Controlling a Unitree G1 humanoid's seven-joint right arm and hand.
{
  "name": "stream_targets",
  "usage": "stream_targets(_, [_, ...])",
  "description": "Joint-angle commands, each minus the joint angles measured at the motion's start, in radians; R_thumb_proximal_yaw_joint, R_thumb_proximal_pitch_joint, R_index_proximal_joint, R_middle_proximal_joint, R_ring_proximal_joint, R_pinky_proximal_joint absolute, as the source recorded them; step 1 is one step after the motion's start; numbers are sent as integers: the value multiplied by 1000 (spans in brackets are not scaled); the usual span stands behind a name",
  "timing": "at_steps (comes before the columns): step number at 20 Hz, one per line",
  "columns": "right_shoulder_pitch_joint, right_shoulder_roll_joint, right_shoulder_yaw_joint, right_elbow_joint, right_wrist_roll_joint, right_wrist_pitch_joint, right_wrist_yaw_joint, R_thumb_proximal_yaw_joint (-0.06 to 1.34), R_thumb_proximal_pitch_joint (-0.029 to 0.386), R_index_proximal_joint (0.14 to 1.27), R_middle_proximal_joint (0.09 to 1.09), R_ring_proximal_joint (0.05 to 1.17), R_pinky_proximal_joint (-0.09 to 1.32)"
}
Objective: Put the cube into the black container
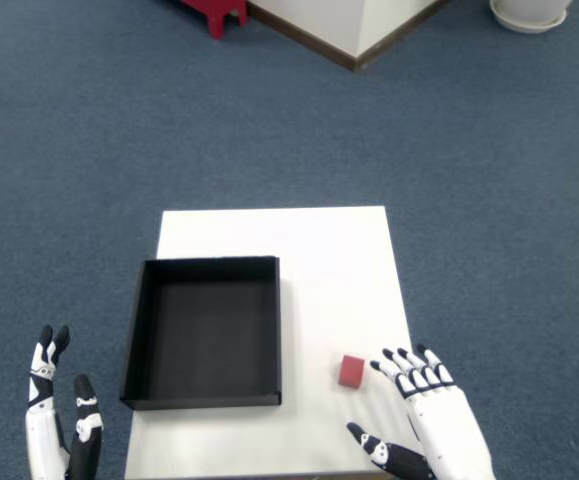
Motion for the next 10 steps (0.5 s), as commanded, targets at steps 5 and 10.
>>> stream_targets(5, [-22,2,-24,53,41,11,14,374,13,354,226,263,101])
stream_targets(10, [-46,23,-32,104,56,-1,39,384,10,354,228,267,108])
